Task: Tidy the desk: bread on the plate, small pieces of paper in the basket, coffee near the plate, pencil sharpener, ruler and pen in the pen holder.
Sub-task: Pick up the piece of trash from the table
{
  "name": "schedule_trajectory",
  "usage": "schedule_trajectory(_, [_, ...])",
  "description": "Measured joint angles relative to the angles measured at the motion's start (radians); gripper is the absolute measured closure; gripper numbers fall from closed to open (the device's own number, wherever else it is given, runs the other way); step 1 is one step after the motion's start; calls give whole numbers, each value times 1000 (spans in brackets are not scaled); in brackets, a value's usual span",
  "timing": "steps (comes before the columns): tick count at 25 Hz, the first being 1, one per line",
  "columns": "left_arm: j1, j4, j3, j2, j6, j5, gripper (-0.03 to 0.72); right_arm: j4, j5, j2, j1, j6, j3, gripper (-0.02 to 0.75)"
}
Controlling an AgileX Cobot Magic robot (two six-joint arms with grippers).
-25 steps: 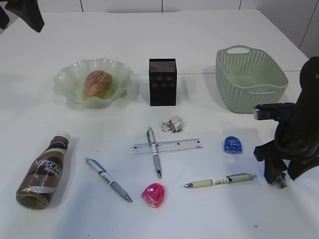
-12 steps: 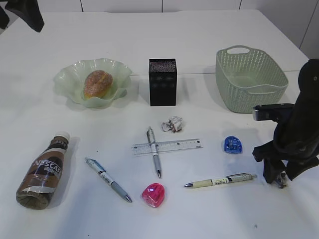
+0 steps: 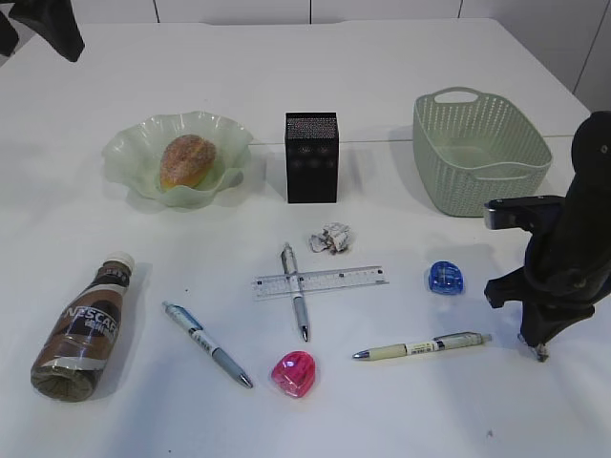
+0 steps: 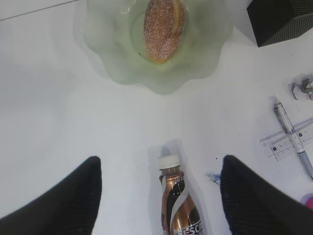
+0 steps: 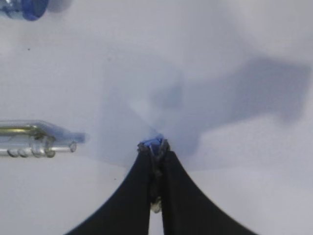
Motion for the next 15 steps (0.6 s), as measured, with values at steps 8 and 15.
schedule_trajectory(8, [0, 0, 0, 0, 0, 0, 161, 0, 6, 0, 0, 0, 0, 703])
schedule_trajectory(15, [0, 0, 0, 0, 0, 0, 161, 12, 143, -37, 0, 28, -24, 706])
